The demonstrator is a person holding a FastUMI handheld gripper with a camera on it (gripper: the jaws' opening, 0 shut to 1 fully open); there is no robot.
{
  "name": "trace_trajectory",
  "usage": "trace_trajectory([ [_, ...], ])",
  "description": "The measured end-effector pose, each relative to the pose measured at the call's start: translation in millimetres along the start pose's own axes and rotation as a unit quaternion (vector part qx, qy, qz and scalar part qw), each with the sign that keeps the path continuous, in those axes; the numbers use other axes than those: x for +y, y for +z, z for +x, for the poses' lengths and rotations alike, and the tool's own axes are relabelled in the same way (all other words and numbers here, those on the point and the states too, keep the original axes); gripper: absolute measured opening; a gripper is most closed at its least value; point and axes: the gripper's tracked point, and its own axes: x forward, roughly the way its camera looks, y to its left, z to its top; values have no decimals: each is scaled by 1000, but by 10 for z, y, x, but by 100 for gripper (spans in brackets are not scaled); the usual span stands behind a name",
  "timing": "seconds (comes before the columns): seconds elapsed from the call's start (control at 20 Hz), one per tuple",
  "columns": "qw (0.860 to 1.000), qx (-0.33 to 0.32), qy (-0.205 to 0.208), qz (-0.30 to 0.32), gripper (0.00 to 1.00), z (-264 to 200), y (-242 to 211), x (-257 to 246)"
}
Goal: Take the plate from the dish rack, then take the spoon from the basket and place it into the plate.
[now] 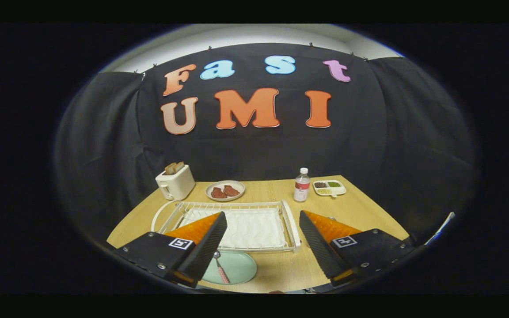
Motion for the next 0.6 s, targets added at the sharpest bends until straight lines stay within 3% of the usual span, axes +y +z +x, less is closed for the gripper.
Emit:
trace_trajectory([
  [0.6,1000,-19,3,5,98,143,204,47],
])
